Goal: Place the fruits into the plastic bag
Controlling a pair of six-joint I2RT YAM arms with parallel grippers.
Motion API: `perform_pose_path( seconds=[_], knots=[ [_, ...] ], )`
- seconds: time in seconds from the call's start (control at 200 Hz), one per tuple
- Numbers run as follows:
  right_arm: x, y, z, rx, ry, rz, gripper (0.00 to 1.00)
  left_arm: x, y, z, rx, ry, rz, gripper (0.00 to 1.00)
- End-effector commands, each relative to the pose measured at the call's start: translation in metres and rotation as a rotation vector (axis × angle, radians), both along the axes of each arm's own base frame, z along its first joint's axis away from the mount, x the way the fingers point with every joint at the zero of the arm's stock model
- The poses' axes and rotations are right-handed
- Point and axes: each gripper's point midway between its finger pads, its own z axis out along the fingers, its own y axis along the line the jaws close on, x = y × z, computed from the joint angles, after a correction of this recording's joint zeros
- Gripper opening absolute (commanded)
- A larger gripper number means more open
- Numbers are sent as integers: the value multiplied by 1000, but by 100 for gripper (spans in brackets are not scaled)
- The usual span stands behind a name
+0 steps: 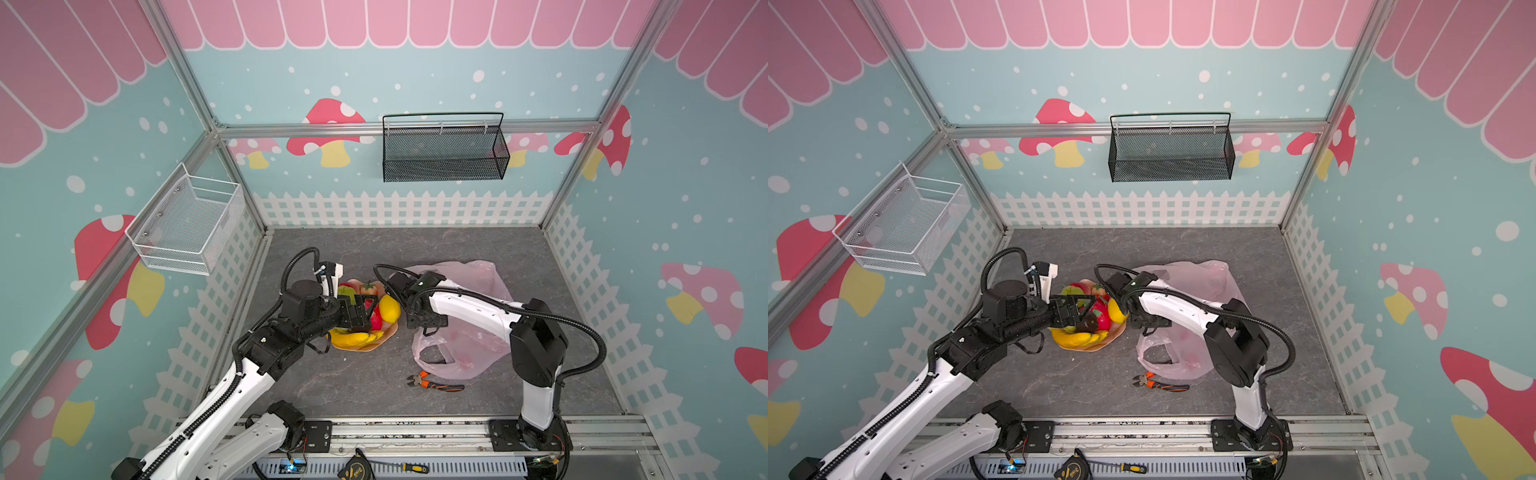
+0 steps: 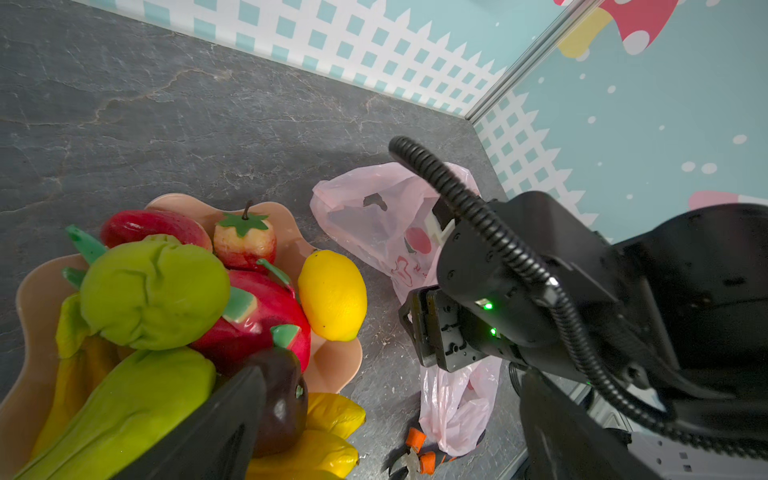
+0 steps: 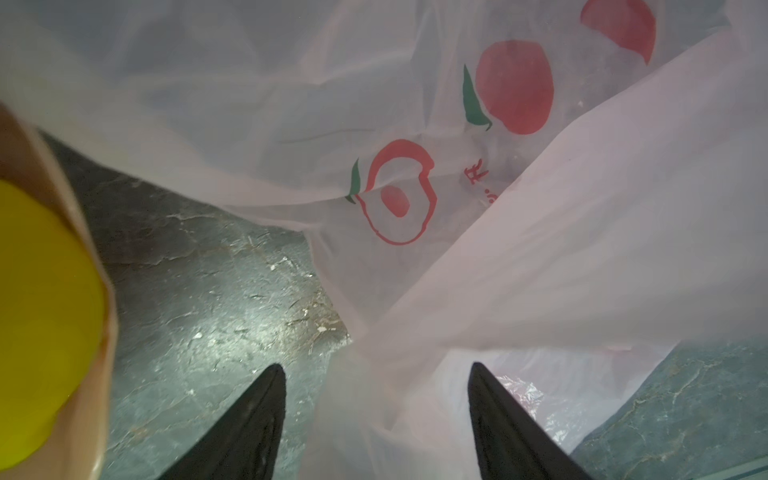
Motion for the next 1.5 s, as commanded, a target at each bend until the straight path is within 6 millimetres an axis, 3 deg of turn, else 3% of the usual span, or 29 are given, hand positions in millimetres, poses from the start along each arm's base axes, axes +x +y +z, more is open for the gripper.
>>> perform_pose_path(
  seconds=[0.0, 0.14, 0.255, 0.335, 0.54, 0.89, 1.08, 1.271, 1.496],
  knots=[
    [-5, -23, -11, -89, -2, -47, 67, -3, 5, -1, 30, -2, 12, 96],
    [-11, -39, -19, -125, 9, -53, 44, -2, 5, -3, 43, 10, 8, 96],
    [-16, -48, -2, -117, -7, -45, 14, 2, 5, 1, 40, 4, 21, 96],
    [-17, -55, 17, -111, -43, -47, 0, 3, 4, 3, 29, 4, 25, 96],
    [-13, -66, 79, -49, -182, -50, 0, 8, -4, -1, -8, 31, 19, 95],
    [-17, -68, 161, 207, -404, 5, 0, 18, -35, 3, -135, 88, -11, 95],
    [-28, -73, 172, 299, -454, 21, 0, 17, -63, 10, -184, 102, -72, 94],
    [-38, -84, 180, 370, -505, -3, 0, 16, -83, -3, -173, 142, -109, 94],
    [-46, -81, 175, 506, -502, -90, 0, 19, -89, -13, -156, 171, -92, 94]
  ],
)
